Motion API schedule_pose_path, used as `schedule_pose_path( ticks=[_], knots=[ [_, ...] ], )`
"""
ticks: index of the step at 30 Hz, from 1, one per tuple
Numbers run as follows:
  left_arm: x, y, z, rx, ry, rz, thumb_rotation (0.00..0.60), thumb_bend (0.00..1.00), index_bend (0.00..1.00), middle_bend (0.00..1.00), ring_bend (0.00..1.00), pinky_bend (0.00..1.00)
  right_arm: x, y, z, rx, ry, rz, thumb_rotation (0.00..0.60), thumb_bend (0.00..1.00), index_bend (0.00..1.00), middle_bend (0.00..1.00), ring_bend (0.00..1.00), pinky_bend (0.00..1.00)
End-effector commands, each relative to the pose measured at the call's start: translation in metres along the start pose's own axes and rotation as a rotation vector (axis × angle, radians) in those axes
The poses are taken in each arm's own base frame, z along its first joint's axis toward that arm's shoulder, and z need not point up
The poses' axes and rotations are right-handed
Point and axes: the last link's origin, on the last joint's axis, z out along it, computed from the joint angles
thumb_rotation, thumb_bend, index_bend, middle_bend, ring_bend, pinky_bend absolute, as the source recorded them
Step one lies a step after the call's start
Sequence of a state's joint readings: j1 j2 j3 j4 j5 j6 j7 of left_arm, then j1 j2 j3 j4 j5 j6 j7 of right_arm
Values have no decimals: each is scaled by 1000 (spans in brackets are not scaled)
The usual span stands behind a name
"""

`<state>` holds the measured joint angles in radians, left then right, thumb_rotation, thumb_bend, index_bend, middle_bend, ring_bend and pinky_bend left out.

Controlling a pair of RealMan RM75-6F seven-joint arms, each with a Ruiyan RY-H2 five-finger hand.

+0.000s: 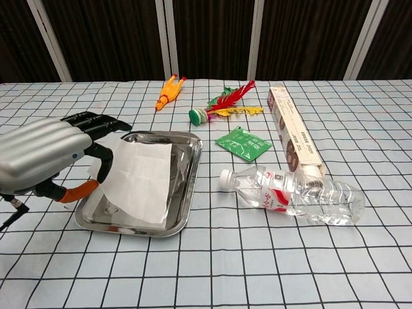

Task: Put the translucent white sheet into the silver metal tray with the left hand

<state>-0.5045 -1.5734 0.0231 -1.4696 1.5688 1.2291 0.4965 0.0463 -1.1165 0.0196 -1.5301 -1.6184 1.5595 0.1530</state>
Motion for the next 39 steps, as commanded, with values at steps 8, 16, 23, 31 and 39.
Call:
schedule_pose_path(
  ticks=[8,16,23,31,39],
  knots=[
    [-2,-10,5,-86,-17,97,600,457,566,44,0,0,0,0,0,-3,-2,5,600,289,0,0,0,11],
    [1,-17,4,-198,11,123,600,457,571,50,0,0,0,1,0,-6,-3,6,600,289,0,0,0,11],
    [2,-29,-1,-231,29,142,600,456,574,57,0,0,0,1,0,-6,-1,6,600,289,0,0,0,11],
    [0,-48,-13,-268,19,179,600,457,580,63,0,0,0,0,0,-5,-2,4,600,290,0,0,0,11],
    [6,-37,5,-286,78,160,600,457,581,63,0,0,-1,-1,1,-3,-6,1,600,290,0,0,0,11]
  ],
)
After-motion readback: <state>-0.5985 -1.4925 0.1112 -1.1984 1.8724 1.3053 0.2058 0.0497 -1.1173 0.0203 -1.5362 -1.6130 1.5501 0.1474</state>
